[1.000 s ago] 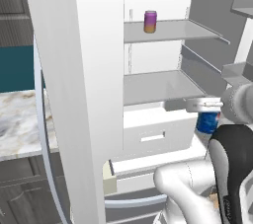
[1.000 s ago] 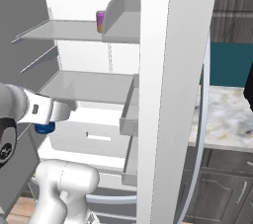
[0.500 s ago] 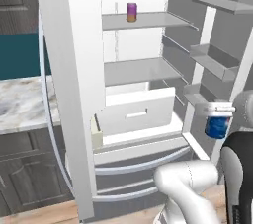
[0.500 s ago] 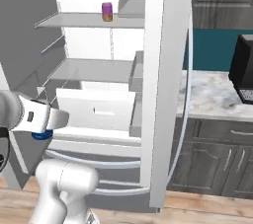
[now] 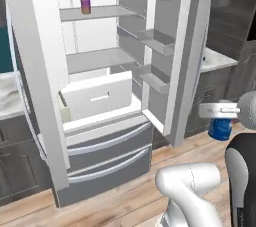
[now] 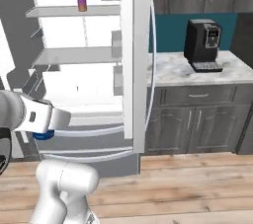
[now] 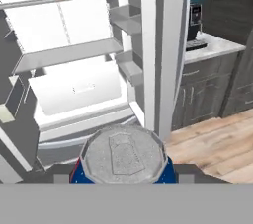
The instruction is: Open the fridge, grab two sodas, and place both sodas inside the bowl with ice on the dining counter.
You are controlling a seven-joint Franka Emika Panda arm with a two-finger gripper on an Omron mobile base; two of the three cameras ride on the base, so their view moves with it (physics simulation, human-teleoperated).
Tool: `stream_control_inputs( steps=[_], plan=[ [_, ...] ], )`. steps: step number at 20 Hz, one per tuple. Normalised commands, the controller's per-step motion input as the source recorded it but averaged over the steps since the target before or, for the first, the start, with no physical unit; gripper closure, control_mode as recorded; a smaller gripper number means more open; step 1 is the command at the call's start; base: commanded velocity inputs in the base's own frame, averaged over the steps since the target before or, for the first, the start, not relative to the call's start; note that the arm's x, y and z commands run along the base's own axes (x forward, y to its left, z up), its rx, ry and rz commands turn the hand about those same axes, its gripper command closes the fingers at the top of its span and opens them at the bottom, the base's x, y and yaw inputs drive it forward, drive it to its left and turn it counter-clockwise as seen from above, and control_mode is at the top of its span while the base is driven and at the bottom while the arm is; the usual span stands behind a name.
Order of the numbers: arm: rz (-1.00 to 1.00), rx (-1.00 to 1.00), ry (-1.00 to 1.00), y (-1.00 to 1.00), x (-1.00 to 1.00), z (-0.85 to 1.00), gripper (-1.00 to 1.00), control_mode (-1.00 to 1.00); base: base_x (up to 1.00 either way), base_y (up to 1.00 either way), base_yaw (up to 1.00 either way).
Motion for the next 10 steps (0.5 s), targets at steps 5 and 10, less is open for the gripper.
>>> stream_control_inputs(
  steps=[5,10],
  plan=[
    [0.0,0.0,0.0,0.0,0.0,0.0,1.0,1.0,-0.62,-0.06,-0.52],
    [0.0,0.0,0.0,0.0,0.0,0.0,1.0,1.0,-0.25,-0.16,-0.6]
  ],
)
